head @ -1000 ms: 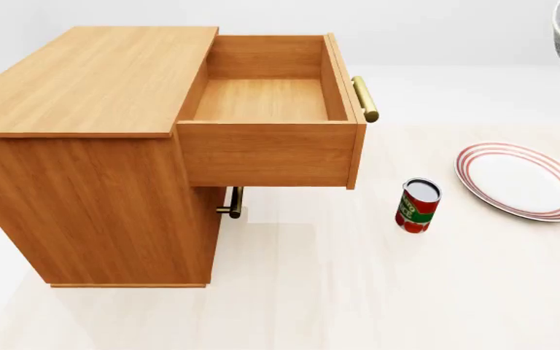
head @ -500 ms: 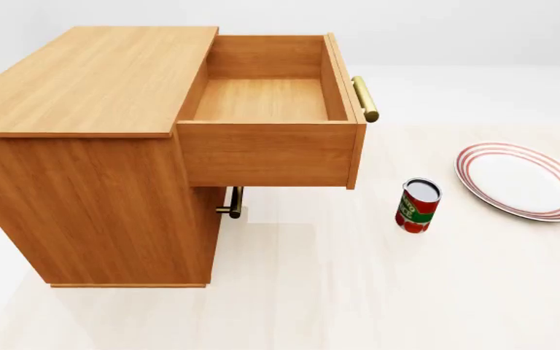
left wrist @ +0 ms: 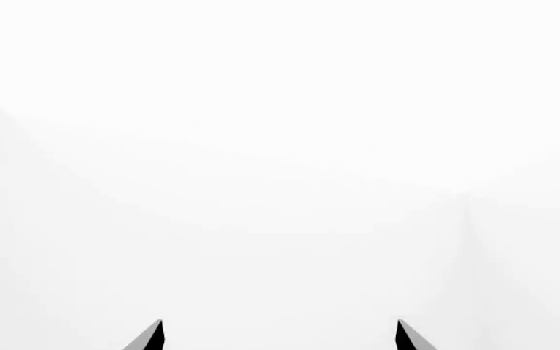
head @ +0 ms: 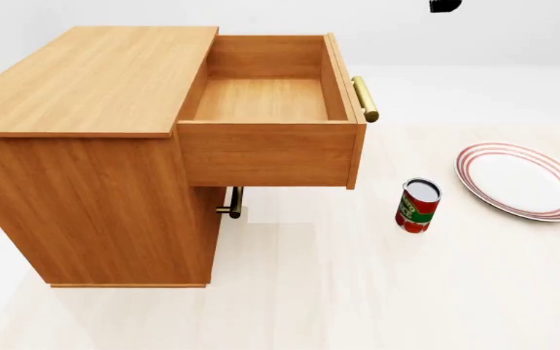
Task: Put the bowl in the top drawer of the cabinet.
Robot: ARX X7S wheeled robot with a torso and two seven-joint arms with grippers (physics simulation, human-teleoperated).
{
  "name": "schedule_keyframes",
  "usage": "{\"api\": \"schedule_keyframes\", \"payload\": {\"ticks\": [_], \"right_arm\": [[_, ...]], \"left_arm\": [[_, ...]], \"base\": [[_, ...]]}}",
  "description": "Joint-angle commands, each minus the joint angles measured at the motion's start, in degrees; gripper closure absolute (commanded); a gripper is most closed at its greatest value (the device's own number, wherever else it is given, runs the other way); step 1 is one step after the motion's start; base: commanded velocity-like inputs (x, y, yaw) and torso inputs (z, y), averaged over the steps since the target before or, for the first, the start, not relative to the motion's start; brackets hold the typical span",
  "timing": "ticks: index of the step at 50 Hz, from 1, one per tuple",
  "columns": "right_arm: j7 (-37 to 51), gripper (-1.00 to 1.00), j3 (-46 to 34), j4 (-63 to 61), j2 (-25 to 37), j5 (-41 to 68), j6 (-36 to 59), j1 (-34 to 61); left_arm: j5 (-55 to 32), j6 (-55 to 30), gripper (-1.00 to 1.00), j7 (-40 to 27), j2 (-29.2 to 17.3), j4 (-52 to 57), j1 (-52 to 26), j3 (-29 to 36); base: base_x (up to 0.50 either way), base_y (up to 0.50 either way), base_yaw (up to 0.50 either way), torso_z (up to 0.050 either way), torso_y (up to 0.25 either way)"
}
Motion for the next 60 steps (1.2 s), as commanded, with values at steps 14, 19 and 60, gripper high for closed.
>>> {"api": "schedule_keyframes", "payload": {"ticks": [14,19,60], "right_arm": [[-6.19,1.00,6.25,0.72,-8.01,-0.53,8.13,2.90],[-6.71,1.00,4.63,0.72,-8.17,-0.95,10.86,3.71],[-2.54,1.00,-13.41,0.69,-9.00,17.60,5.47,3.49]], "left_arm": [[-0.85,1.12,-1.00,-2.19,0.23,0.92,0.73,-0.76],[0.11,1.74,-1.00,-1.01,0.49,1.28,1.01,-1.06],[5.28,3.74,-1.00,5.32,0.28,3.01,1.62,-0.68]], "base": [[0.00,0.00,0.00,0.000,0.000],[0.00,0.00,0.00,0.000,0.000],[0.00,0.00,0.00,0.000,-0.104]]}}
